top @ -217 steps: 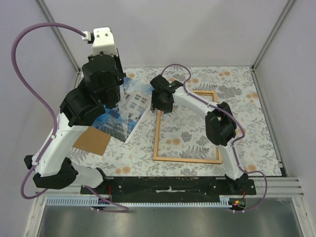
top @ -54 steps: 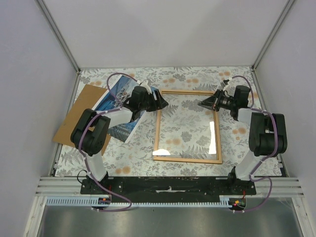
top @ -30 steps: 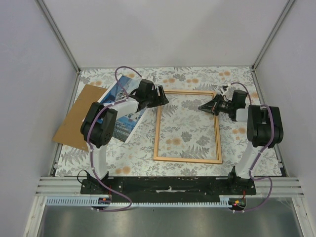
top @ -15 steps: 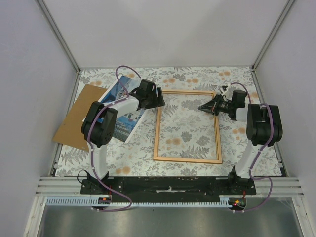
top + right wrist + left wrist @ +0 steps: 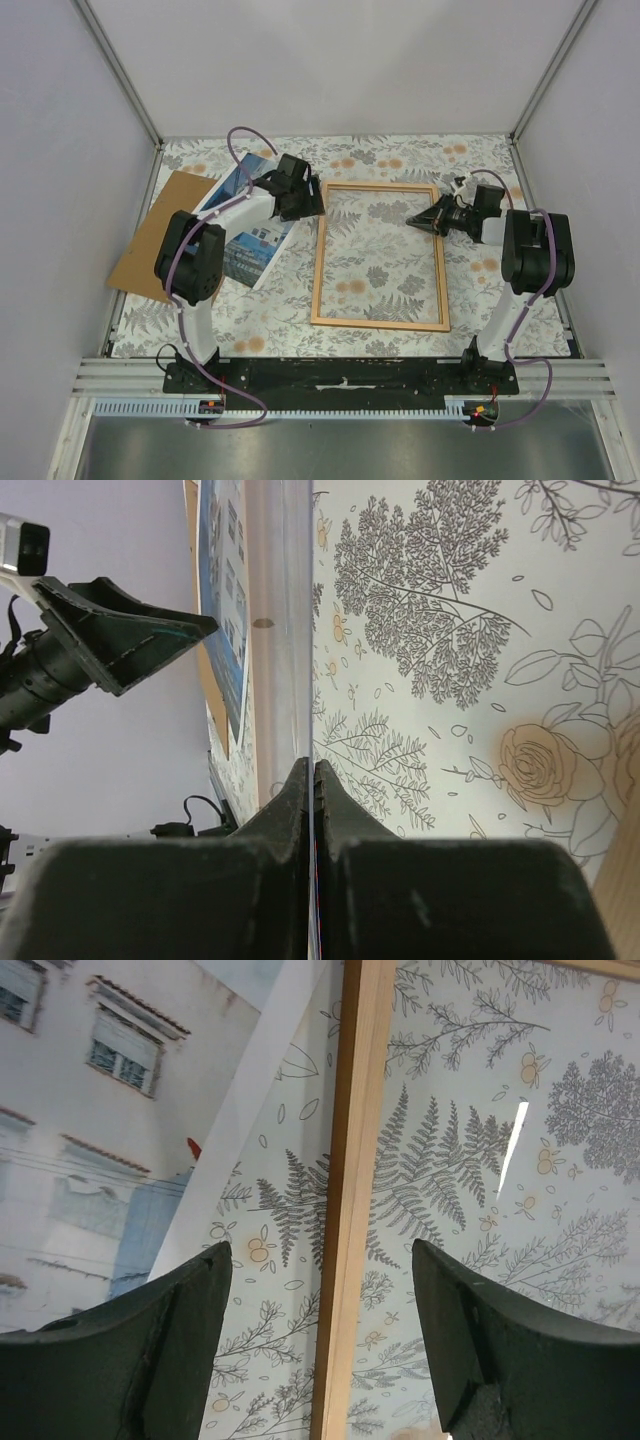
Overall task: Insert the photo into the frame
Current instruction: Place the glass panel on the frame body.
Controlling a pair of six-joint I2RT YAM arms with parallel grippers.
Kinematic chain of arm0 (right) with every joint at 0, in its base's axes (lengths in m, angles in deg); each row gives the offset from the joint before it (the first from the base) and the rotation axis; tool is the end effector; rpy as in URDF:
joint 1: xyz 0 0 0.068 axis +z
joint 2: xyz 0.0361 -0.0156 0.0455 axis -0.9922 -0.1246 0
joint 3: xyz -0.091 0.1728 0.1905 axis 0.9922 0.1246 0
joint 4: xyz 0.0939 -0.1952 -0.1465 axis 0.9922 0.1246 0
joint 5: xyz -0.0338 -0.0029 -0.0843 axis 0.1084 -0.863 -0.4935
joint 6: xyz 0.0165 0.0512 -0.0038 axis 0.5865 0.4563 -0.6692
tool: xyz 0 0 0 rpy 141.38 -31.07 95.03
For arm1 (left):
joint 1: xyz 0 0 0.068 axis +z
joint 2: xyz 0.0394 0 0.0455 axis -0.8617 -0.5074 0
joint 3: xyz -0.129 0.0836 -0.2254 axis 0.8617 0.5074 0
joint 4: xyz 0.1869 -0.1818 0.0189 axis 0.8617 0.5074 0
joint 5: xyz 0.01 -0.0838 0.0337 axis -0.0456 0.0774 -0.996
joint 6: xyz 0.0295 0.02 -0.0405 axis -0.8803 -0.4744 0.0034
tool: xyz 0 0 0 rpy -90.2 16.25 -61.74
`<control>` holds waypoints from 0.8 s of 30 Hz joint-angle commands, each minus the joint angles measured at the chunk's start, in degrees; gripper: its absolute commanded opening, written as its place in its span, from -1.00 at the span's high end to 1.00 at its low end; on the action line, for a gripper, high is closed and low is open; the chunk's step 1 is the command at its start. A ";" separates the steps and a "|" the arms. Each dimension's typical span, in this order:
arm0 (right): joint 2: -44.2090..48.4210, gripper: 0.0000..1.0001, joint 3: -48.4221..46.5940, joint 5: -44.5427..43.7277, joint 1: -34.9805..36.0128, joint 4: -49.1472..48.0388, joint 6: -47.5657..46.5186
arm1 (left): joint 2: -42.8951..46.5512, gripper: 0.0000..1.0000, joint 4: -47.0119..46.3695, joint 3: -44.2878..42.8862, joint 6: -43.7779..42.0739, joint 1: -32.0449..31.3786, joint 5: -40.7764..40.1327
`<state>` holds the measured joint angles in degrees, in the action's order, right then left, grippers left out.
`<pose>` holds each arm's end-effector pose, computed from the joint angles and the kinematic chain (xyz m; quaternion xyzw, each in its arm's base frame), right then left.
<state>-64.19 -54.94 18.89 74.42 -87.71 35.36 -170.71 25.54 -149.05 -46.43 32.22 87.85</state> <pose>0.3613 -0.0227 0.1225 0.1249 0.8098 0.5222 0.2364 0.3794 -0.1957 0.1961 -0.0427 0.9456 -0.1610 0.2796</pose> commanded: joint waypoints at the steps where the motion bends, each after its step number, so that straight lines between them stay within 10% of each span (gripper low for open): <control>1: 0.68 1.00 -1.49 0.30 -0.98 0.45 -2.23 | 4.60 -0.57 3.63 -2.61 0.31 1.01 -4.33; 24: -1.87 1.00 -7.56 2.50 -0.98 7.30 -4.16 | 11.90 -0.46 1.97 15.30 -0.30 1.19 5.06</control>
<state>-65.45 -59.58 19.98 73.61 -83.07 33.20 -162.34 30.39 -137.79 -46.47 33.40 88.37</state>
